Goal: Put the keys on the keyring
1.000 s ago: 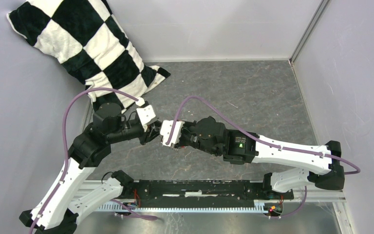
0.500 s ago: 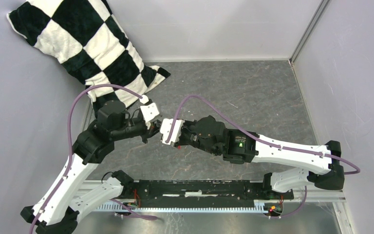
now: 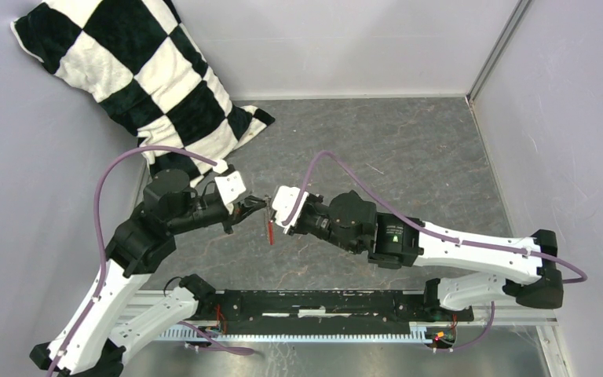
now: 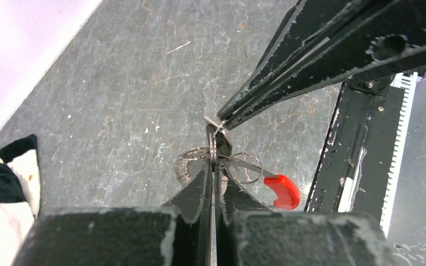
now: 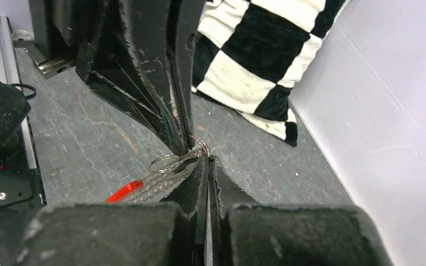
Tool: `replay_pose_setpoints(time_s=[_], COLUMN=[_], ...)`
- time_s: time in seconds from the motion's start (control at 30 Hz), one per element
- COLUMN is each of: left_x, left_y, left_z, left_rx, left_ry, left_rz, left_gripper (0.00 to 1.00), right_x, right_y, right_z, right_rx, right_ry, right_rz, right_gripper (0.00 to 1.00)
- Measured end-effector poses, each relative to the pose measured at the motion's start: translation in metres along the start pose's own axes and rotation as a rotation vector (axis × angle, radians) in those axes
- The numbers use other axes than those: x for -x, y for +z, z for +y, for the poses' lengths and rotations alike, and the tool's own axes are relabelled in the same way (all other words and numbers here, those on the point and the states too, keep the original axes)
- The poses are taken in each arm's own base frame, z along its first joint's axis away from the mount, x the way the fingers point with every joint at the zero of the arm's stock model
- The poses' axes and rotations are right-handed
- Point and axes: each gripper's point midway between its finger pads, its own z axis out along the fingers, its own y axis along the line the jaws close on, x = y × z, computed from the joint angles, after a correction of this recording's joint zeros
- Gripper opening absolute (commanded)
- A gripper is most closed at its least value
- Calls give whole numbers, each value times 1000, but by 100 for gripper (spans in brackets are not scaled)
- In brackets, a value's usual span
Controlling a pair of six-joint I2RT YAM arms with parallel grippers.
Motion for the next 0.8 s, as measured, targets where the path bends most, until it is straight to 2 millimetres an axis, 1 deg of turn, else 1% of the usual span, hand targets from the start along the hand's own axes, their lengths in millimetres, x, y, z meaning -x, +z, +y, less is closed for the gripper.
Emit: replay_pose_setpoints(time_s=[0.13, 0.4, 0.8], left_x=[3, 4, 11], left_y=[0, 1, -6], left_z=[1, 3, 2], left_rx=[8, 29, 48], left_ry=[15, 36, 92], left_rz=[-28, -63, -130], left_gripper=[2, 2, 2], right_x=[-4, -7, -9], right_y=[-3, -2, -2], right_z=[-5, -9, -9], right_rx=[-22, -40, 10], right_ry=[49, 128, 261], right_rz=[-23, -47, -103], right_gripper=[1, 1, 0])
